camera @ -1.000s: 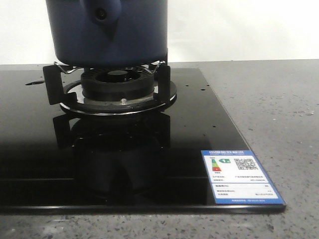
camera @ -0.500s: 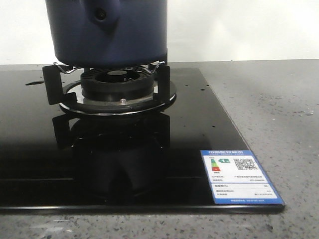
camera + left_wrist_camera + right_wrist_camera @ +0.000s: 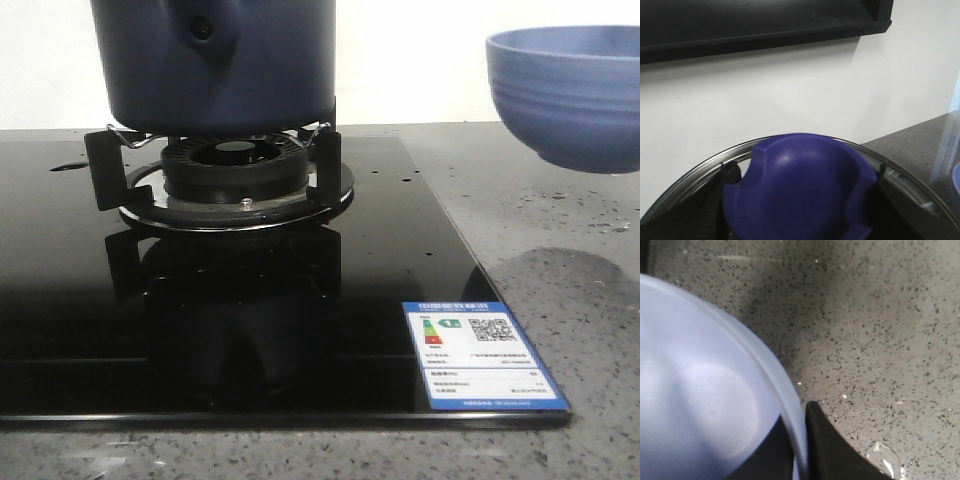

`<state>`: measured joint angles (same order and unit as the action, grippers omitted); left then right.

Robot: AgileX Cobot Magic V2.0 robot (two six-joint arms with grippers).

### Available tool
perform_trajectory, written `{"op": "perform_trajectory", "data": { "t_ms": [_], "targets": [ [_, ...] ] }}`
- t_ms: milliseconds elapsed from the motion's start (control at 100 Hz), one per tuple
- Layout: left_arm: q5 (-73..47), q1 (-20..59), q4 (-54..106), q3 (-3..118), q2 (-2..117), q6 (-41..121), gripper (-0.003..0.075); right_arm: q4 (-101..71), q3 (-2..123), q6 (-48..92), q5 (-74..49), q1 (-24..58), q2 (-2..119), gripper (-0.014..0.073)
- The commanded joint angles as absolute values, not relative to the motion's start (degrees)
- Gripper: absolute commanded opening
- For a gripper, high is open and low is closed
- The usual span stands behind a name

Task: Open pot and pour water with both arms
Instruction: 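Lower the bowl back onto the counter with the right gripper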

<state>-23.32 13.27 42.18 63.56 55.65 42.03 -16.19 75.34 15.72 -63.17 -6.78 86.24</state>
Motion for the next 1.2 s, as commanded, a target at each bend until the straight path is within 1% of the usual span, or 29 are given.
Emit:
{"op": "perform_trajectory", "data": {
  "t_ms": [0,330,1190],
  "targets": [
    [-18.2,13.7,44.5,65.6,55.0,42.0,0.0368,-17.6,76.3,15.9,-60.2,-7.1,85.0,-0.0042],
    [-17.2,13.7,44.5,65.6,55.0,42.1,0.0368,-18.2,76.3,15.9,-59.4,-7.0,88.5,-0.0042],
    [-17.2,13.7,44.5,65.6,55.0,42.1,0.0368,-18.2,76.3,16.3,-59.7,-7.0,89.2,-0.0042]
  ]
}}
